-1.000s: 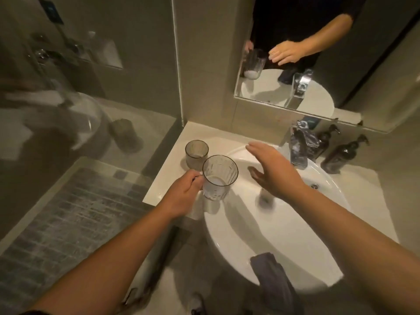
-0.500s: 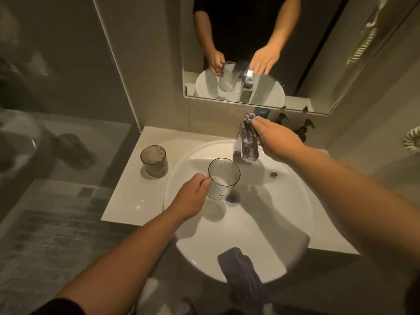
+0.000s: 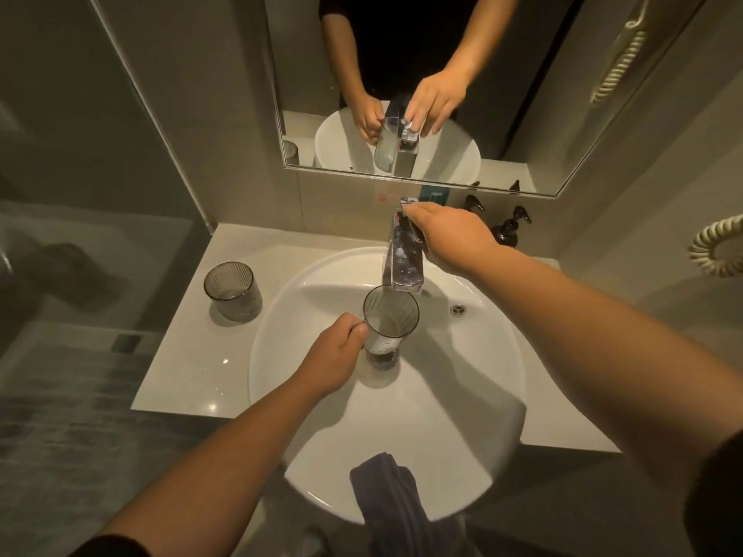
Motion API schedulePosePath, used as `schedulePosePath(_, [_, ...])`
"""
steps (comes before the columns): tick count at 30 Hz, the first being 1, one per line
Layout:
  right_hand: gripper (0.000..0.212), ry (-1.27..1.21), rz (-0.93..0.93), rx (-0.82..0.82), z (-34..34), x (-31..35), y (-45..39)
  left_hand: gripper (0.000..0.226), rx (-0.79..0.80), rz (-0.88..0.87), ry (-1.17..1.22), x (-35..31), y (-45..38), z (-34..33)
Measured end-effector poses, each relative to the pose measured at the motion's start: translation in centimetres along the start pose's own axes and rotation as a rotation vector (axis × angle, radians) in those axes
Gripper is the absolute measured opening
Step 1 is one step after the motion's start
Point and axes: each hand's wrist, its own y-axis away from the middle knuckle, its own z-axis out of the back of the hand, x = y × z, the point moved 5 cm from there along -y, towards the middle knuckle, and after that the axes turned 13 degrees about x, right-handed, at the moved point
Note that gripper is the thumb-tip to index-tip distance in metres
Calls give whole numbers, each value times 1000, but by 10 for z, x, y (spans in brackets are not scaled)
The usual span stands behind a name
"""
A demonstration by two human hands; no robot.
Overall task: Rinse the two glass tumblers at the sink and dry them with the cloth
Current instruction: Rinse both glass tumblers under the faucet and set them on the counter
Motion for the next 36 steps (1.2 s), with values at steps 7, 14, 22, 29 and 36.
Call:
schedulePosePath(7, [27, -125, 75, 114, 29, -13, -19, 21, -1, 11, 76, -5, -10, -6])
schedulePosePath(14, [25, -246, 115, 102, 27, -14, -13, 23, 13, 31, 117, -5, -12, -9])
schedulePosePath(22, [54, -861, -50, -69, -54, -49, 36, 21, 14, 31, 206, 3, -12, -4])
schedulePosePath(29, [95, -1154, 102, 517, -165, 5, 72, 26, 1, 32, 324, 4, -17, -4])
schedulePosePath(36, [69, -1529, 34, 394, -161, 26, 52, 30, -62, 195, 642, -3, -32, 0])
